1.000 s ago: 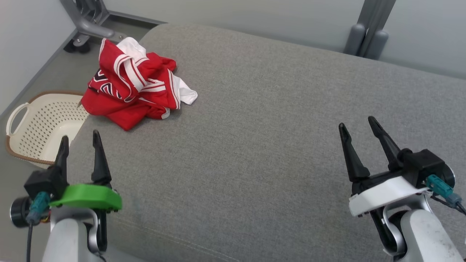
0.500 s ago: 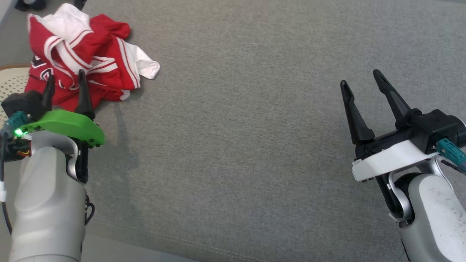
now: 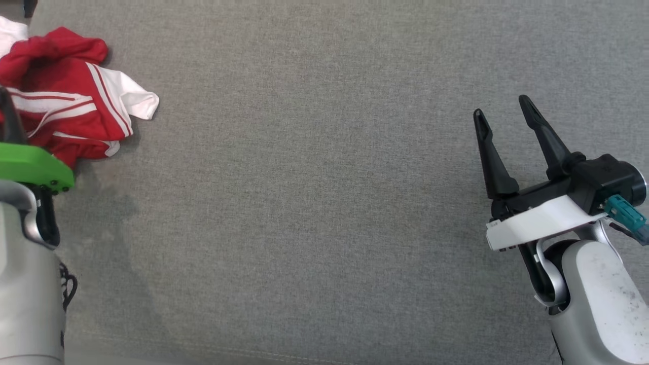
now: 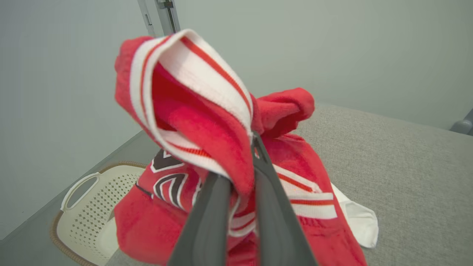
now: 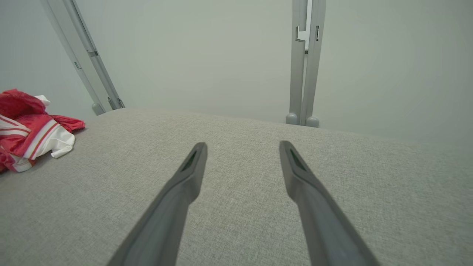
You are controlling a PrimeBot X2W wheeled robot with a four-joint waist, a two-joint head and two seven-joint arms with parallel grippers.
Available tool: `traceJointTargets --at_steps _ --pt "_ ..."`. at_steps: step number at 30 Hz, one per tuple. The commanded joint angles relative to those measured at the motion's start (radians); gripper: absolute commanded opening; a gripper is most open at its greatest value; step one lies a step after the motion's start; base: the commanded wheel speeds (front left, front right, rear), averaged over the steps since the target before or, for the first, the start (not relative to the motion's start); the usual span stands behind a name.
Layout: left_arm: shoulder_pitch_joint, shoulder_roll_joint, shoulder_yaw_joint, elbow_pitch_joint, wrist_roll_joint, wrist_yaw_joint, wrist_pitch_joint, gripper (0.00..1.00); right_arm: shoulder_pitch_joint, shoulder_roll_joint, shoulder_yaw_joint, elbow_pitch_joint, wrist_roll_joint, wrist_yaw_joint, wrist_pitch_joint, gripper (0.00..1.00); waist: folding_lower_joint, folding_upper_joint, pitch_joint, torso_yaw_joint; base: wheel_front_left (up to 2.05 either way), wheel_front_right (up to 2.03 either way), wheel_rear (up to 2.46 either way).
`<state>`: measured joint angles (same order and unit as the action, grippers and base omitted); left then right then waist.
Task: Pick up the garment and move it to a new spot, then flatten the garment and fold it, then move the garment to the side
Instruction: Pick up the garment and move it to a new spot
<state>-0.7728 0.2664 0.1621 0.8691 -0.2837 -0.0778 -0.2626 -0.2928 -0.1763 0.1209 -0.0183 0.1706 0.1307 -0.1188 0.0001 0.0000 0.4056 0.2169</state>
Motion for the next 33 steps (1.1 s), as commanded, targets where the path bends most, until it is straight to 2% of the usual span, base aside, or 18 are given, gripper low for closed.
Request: traceJointTargets --at_steps 1,8,12,17,23,27,28,33 --pt "0.036 0.011 0.012 -0.035 0.016 0.006 -0.002 0.00 0.010 0.005 0.002 0.009 0.004 0.000 -0.011 1.00 -0.0001 0.0000 -0.054 -0.011 0.00 0.00 0.00" --pt "0.165 0.000 0.032 -0.197 0.064 0.010 -0.002 0.00 0.063 0.023 0.002 0.044 0.016 0.000 -0.032 1.00 -0.0001 0.0000 -0.180 -0.027 0.00 0.00 0.00" --pt "0.247 -0.027 0.004 -0.287 0.095 0.018 -0.002 0.00 0.109 0.030 0.012 0.060 0.023 0.000 -0.037 1.00 -0.0001 0.0000 -0.249 -0.043 0.00 0.00 0.00" --pt "0.340 -0.075 -0.061 -0.425 0.127 0.012 0.020 0.00 0.149 0.031 0.020 0.060 0.022 0.000 -0.033 1.00 -0.0001 0.0000 -0.298 -0.097 0.00 0.00 0.00" --pt "0.397 -0.149 -0.189 -0.570 0.146 -0.012 0.096 0.00 0.158 0.021 0.013 0.034 0.016 0.000 -0.016 1.00 -0.0001 0.0000 -0.287 -0.203 0.00 0.00 0.00" --pt "0.384 -0.187 -0.294 -0.611 0.146 -0.027 0.132 0.00 0.146 0.023 0.001 0.014 0.019 0.000 -0.009 1.00 -0.0001 0.0000 -0.245 -0.287 0.00 0.00 0.00" --pt "0.356 -0.200 -0.368 -0.612 0.142 -0.036 0.146 0.00 0.134 0.027 -0.007 0.007 0.020 0.000 -0.013 1.00 -0.0001 0.0000 -0.213 -0.339 0.00 0.00 0.00" --pt "0.287 -0.213 -0.566 -0.580 0.111 -0.046 0.158 0.00 0.122 0.048 -0.030 0.011 0.027 0.000 -0.033 1.00 -0.0001 0.0000 -0.133 -0.449 0.00 0.00 0.00"
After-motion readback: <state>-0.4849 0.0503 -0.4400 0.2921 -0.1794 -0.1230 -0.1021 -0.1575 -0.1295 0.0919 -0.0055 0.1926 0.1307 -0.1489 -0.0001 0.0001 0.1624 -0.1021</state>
